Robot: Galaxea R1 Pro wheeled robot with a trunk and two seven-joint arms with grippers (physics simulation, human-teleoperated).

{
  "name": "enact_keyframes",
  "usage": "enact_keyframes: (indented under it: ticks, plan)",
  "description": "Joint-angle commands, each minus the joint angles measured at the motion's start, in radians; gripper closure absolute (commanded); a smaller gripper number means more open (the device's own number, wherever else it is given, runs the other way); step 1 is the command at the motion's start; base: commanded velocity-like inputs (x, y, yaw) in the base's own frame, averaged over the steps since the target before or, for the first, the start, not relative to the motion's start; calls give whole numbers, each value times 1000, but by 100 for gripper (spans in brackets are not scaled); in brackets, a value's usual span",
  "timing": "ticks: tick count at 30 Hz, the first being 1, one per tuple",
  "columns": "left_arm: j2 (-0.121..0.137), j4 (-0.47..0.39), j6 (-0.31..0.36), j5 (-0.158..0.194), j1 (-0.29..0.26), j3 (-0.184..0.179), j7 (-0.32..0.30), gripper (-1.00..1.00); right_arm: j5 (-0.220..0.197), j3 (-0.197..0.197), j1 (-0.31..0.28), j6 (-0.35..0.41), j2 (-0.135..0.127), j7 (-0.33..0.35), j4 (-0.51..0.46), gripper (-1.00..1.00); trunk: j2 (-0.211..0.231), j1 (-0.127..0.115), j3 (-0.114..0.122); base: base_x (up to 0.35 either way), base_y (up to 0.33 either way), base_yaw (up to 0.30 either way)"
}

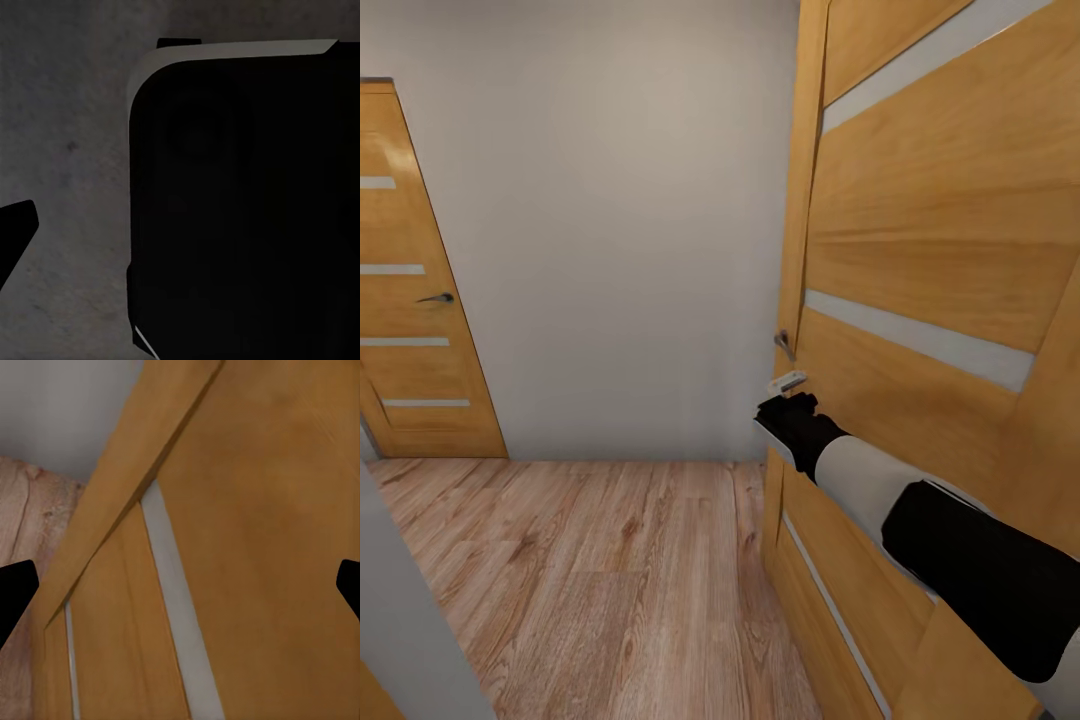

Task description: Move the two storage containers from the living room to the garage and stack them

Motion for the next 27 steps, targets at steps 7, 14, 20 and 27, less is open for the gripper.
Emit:
enact_keyframes:
  ticks: [7, 14, 20, 27]
  plan:
    - [0, -1, -2, 1, 0, 1, 6, -100, -15, 9, -1, 5, 0, 7, -35, -100, -1, 0, -1, 0, 0, 0]
    - [-1, -1, -2, 1, 0, 1, 7, -100, -17, 9, -1, 6, 0, 25, -49, -100, -1, 0, -1, 0, 0, 0]
    - [-1, -1, -2, 1, 0, 0, 10, -100, -18, 9, -1, 6, 0, 29, -61, -100, -1, 0, -1, 0, 0, 0]
    - [-2, -2, -1, 1, 0, 1, 11, -100, -19, 9, -1, 0, 0, 40, -67, -100, -1, 0, -1, 12, 0, 0]
